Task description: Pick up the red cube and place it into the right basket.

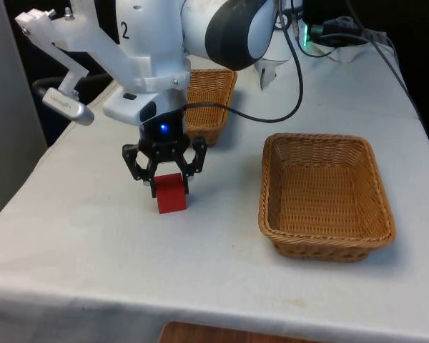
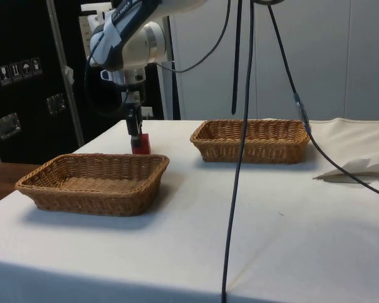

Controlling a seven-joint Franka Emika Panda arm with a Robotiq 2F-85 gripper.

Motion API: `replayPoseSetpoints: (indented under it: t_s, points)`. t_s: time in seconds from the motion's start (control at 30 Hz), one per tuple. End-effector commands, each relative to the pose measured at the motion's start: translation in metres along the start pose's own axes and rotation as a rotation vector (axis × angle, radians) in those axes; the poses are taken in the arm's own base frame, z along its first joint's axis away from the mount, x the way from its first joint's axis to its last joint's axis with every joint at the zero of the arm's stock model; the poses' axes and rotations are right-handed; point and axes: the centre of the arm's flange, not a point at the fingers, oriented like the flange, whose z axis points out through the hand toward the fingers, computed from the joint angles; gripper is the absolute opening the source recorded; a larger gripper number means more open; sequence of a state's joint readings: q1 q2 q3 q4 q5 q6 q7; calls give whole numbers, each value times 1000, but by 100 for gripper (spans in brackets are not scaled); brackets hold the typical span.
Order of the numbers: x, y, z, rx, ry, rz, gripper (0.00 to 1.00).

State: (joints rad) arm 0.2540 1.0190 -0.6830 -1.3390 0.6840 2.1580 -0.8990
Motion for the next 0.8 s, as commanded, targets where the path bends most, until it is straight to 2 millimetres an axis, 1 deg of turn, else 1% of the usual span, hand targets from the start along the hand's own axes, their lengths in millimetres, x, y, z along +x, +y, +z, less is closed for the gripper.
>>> replayPoseSetpoints:
  t_s: [0.0, 0.13, 0.33, 0.37, 0.4, 0.43, 0.47, 0.63, 0.67, 0.7, 0.73, 0.77]
  points:
    - [0, 0, 0, -1, -6, 2, 3]
    - [0, 0, 0, -1, -6, 1, 3]
    - [-3, 3, -23, 4, 0, 22, 3]
    - [-1, 3, -16, 6, 1, 17, 3]
    - [-3, 3, -26, 5, 0, 26, 3]
    - [-3, 3, -29, 8, 0, 30, 3]
    - [-4, 4, -37, 12, 1, 40, 3]
    - [-5, 4, -53, 20, 7, 65, 3]
    - [-6, 5, -61, 22, 11, 77, 3]
    - [-5, 5, -54, 25, 14, 67, 3]
    - [-6, 5, -64, 23, 13, 83, 3]
    - [-6, 5, -67, 24, 13, 87, 3]
